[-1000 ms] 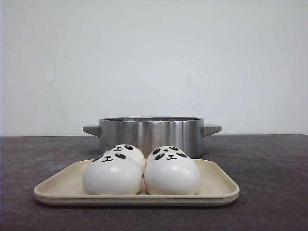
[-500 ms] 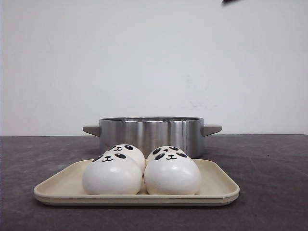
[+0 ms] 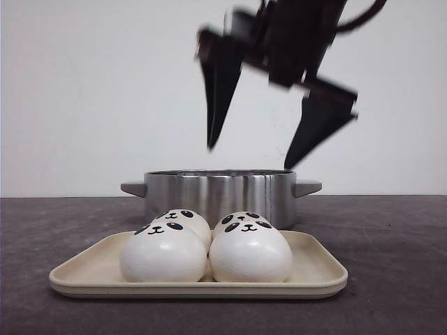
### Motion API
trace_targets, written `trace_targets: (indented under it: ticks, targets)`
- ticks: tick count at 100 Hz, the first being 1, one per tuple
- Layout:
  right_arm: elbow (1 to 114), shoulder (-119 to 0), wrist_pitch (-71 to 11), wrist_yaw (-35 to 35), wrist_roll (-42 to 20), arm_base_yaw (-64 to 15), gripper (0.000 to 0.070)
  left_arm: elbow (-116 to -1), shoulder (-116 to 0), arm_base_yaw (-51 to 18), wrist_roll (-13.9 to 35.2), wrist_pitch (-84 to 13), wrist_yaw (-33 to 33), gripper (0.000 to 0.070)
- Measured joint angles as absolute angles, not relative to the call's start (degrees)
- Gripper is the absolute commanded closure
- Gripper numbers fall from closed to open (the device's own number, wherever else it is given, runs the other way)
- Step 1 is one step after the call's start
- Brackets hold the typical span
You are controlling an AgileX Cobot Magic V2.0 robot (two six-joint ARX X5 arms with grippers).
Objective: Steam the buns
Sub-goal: 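Lower the right gripper onto the back panda bun nearest it and grasp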
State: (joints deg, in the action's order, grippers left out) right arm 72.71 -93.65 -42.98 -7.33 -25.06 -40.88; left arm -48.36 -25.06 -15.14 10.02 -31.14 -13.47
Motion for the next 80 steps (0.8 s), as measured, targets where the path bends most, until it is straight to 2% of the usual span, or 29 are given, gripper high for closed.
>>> trace_targets:
  ticks: [7, 24, 50, 68, 80]
  targets:
    - [72.7, -96.3, -42.0, -7.3, -25.6, -40.9, 0.0207, -48.4, -25.1, -15.8, 10.0, -31.1, -13.5, 0.0138]
    - [72.7, -101.4, -38.0, -7.3, -26.0, -40.3, 0.0207, -48.4, -25.0, -17.1, 10.0, -31.2, -13.5, 0.0138]
    - [72.7, -104.3, -36.5, -4.7, -27.0, -39.0, 0.0210, -48.4, -25.0, -17.5, 10.0, -32.9, -13.5, 0.0138]
    - [72.7, -105.1, -35.8, -4.5, -27.5, -38.4, 0.0311, -48.4, -25.0, -17.5, 10.0, -33.1, -13.5, 0.0139]
    - [72.7, -105.3, -35.8, -5.0, -27.5, -38.5, 0.0434, -48.4, -25.0, -17.6, 10.0, -33.1, -13.5, 0.0141]
